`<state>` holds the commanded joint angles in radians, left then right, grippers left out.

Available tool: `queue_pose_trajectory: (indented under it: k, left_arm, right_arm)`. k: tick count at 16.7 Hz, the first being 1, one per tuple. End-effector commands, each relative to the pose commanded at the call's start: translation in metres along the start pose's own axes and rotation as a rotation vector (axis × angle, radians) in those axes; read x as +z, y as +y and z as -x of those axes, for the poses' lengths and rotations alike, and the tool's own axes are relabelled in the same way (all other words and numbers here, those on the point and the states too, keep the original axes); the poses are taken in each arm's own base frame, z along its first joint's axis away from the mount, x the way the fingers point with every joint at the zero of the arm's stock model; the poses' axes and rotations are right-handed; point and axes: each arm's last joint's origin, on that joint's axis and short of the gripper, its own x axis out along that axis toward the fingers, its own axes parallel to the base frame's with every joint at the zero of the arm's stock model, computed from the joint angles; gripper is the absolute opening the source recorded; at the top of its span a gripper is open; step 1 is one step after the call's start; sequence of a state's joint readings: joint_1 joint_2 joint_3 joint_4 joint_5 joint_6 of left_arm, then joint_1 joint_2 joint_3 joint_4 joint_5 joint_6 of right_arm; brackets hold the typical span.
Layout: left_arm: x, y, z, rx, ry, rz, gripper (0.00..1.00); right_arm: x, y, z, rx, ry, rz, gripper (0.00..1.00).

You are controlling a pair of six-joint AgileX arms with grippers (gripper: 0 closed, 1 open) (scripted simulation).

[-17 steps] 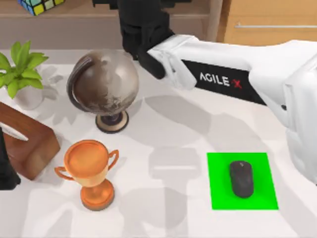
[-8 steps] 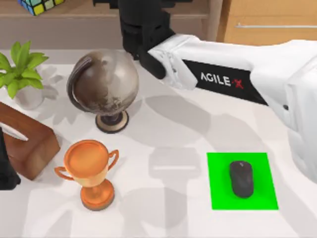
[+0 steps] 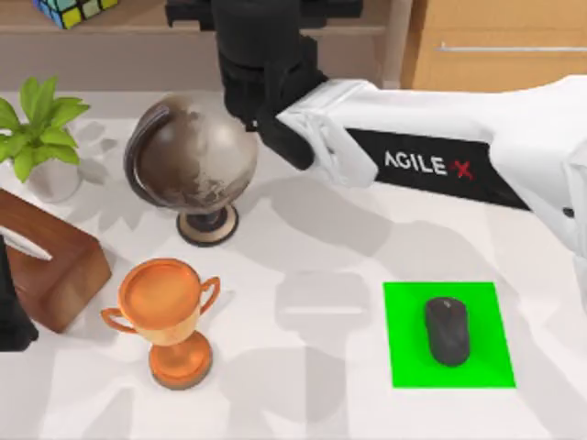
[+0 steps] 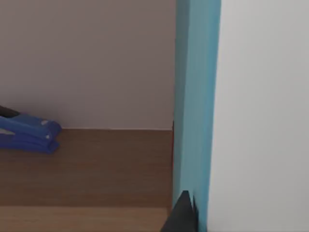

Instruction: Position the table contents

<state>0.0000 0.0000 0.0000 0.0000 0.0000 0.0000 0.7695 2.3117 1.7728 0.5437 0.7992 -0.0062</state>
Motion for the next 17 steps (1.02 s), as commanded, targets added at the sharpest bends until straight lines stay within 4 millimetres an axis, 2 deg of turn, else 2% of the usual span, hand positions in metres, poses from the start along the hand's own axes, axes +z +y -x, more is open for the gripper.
queue_pose_trajectory:
  k: [5,9,13,17]
  left_arm:
    - [0.000,0.000,0.000,0.000,0.000,0.000,1.00]
    - [0.000,0.000,0.000,0.000,0.000,0.000,1.00]
    - [0.000,0.000,0.000,0.000,0.000,0.000,1.00]
    - [0.000,0.000,0.000,0.000,0.000,0.000,1.00]
  right_arm:
    - [0.000,-0.003,-0.002,0.002,0.002,-0.003,0.00]
    - [0.013,-0.022,0.007,0.083,0.010,-0.050,0.00]
    - [0.025,-0.060,0.031,0.241,0.059,-0.146,0.00]
    - [0.022,-0.115,0.061,0.398,0.166,-0.287,0.00]
